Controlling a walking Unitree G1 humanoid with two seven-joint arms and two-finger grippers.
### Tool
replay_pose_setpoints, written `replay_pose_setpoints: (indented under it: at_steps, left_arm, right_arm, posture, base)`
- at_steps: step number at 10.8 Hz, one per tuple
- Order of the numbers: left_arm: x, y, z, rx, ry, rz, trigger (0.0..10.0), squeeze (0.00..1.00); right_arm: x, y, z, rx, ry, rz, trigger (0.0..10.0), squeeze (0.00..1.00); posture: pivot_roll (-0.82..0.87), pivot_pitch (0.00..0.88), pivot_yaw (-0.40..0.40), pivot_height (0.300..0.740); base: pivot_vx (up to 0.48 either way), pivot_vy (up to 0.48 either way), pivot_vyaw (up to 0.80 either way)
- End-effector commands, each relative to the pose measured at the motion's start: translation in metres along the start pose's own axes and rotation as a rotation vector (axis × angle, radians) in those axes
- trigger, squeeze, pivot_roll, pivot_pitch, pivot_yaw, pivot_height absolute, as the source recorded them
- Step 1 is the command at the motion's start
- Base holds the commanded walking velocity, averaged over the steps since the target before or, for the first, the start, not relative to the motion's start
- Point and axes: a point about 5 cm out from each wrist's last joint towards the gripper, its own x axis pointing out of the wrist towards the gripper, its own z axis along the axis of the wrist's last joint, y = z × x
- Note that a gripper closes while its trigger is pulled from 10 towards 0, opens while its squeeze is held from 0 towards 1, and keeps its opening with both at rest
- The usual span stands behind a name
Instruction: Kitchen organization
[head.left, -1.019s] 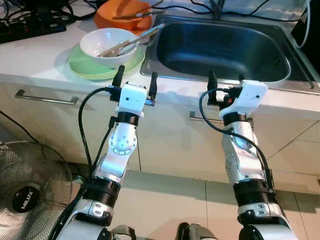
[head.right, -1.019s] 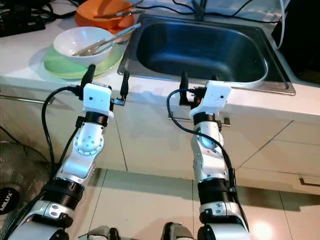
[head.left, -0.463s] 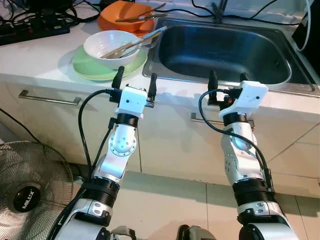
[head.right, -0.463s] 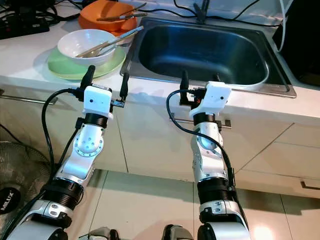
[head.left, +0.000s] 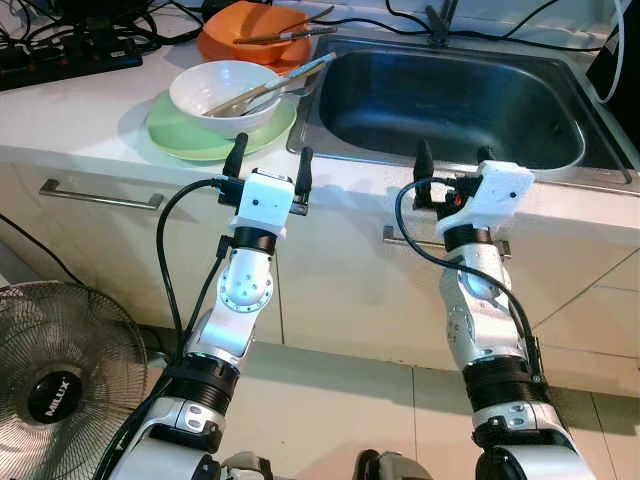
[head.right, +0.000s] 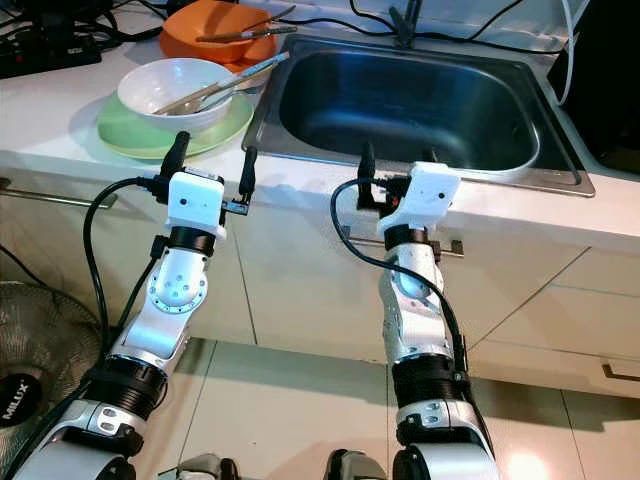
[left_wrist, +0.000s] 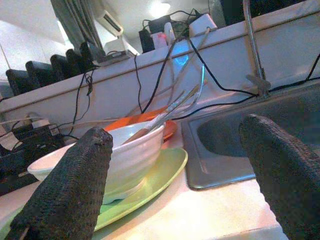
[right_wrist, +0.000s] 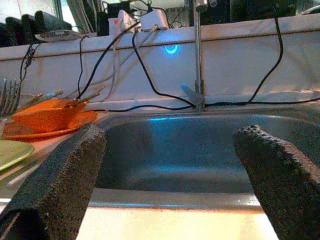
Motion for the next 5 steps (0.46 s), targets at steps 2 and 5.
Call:
replay_pose_setpoints:
  at_steps: [2, 5]
  left_arm:
    - [0.003, 0.0007, 0.0024, 0.002, -0.004, 0.015, 10.0, 0.0]
    - [0.0028, 0.0005, 0.0031, 0.0, -0.006, 0.017, 10.0, 0.0]
  right_arm:
    - [0.0004, 0.0019, 0.0011, 0.005, -0.009, 0.009, 10.0, 0.0]
    - [0.0008, 0.002, 0.0015, 0.024, -0.007, 0.013, 10.0, 0.0]
  posture:
    - [0.04, 0.076, -0.025, 0.74]
    - [0.04, 0.076, -0.027, 0.74]
  base:
    - [0.144, 0.0, 0.0]
    - [0.306, 0.0, -0.15]
